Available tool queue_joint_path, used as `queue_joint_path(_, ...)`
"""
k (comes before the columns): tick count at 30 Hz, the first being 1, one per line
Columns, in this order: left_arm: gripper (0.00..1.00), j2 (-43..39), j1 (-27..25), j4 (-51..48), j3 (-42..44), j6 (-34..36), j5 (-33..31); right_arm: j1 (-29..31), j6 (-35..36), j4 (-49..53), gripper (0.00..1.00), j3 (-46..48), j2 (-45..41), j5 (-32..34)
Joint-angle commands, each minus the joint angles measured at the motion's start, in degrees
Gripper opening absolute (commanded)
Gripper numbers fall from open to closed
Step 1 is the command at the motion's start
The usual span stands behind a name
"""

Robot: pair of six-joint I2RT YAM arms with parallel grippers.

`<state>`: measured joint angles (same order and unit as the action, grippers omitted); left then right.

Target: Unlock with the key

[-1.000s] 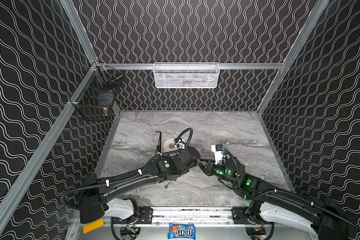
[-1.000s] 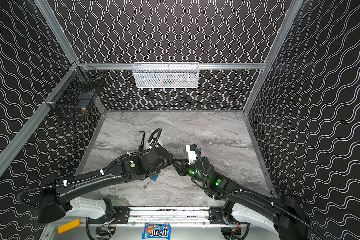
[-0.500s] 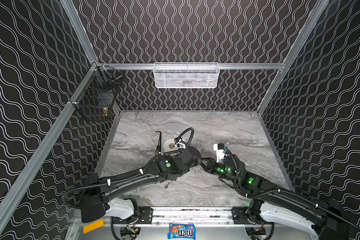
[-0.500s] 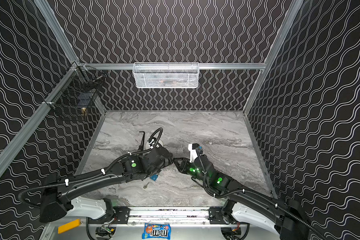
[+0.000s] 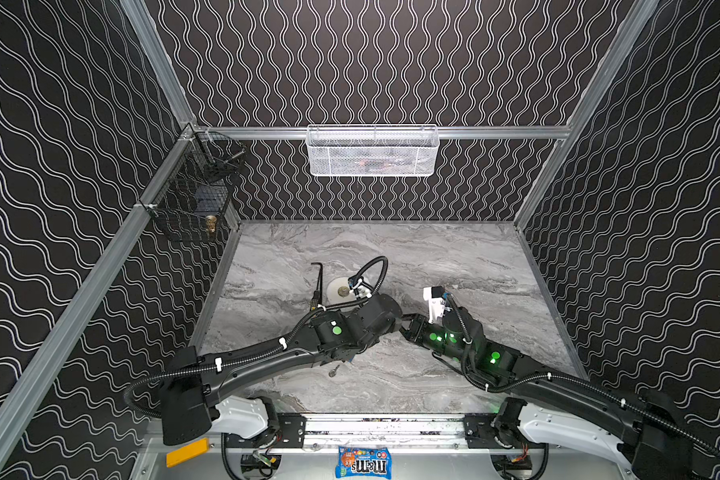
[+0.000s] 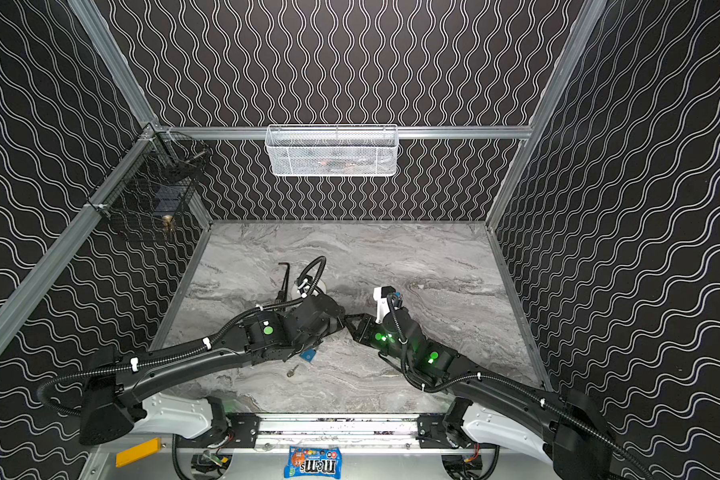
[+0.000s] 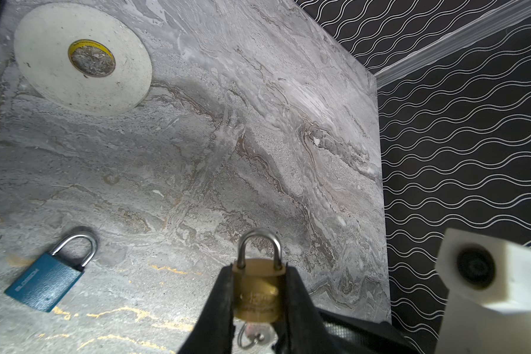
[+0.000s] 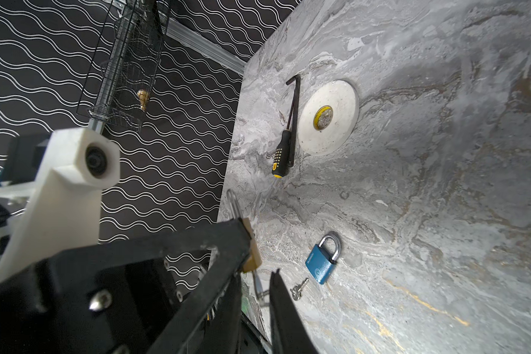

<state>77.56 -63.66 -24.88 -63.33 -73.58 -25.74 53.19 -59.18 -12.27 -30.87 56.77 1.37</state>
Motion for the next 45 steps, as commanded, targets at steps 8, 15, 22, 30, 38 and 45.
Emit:
queue_joint_path(8,0.0,0.27,0.03,1.46,-0.41,-0.96,-0.92,0.51,-1.21,-3.54,0.13,2.2,-0.41,-0.22)
queue_joint_path(15,0.0,0.4,0.03,1.44,-0.91,-0.58,0.41,0.63,0.07,-5.6,0.08,2.66,0.44,-0.64)
queue_joint_path(22,0.0,0.6,0.03,1.75,-1.69,0.19,4.34,0.6,4.01,-7.64,0.01,2.91,0.11,0.89)
queue_joint_path(30,0.0,1.72,-0.87,-1.18,-3.0,1.42,7.23,0.69,10.44,-11.52,0.0,3.12,-1.66,3.4)
queue_joint_path(38,0.0,-0.21,-2.17,1.85,1.61,-2.01,7.79,0.86,14.98,-12.42,0.0,2.4,-0.85,5.14)
queue_joint_path(45,0.0,-2.15,-2.08,1.46,0.83,-1.93,2.93,1.17,12.79,-10.71,0.0,5.18,-2.69,5.43)
